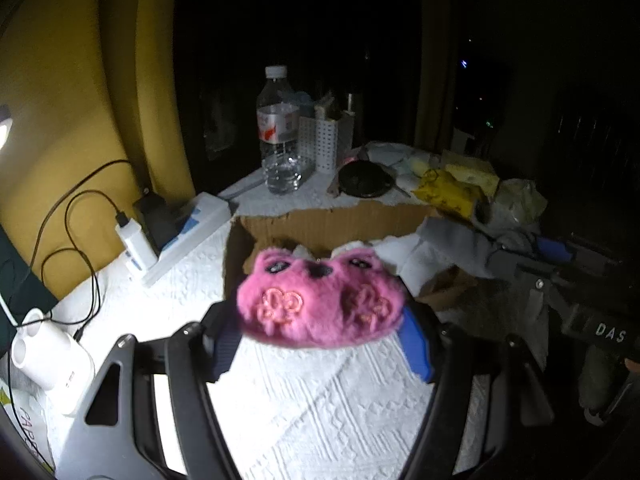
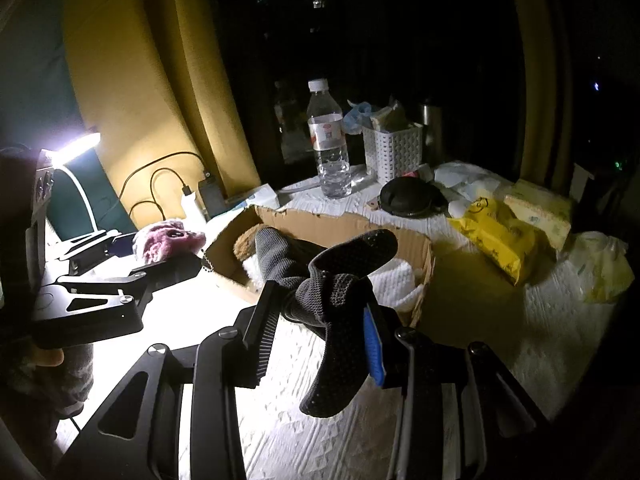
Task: Organize soft objects
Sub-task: 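Lift and carry the pink plush and gray glove over the box with both tools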
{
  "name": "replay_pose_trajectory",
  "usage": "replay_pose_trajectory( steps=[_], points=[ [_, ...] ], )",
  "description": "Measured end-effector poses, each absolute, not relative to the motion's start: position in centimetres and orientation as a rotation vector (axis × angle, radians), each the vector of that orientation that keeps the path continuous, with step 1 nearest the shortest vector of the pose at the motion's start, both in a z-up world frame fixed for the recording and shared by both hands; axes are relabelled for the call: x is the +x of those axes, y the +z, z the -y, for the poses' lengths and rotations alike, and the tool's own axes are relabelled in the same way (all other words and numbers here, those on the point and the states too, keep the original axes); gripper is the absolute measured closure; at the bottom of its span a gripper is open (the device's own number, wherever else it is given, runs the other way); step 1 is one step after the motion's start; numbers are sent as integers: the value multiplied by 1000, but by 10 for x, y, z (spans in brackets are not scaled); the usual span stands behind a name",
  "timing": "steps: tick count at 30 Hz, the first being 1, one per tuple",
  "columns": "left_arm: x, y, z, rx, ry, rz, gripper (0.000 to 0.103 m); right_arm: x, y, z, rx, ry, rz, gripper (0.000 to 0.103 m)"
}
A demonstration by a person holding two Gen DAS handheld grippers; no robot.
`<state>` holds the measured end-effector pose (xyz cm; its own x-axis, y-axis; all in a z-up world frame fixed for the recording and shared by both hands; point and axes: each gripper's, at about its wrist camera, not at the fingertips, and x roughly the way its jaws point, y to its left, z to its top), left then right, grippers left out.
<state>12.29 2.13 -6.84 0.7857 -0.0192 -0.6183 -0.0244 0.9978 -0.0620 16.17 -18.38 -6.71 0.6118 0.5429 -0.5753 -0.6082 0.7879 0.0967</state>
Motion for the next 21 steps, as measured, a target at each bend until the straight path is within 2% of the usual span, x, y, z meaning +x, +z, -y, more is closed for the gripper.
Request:
replay_pose_trajectory(
  steps=[21],
  points=[
    [174,-99,-44,-84,42,-697,35,212,-78,166,-131,657,-644,63]
  ],
)
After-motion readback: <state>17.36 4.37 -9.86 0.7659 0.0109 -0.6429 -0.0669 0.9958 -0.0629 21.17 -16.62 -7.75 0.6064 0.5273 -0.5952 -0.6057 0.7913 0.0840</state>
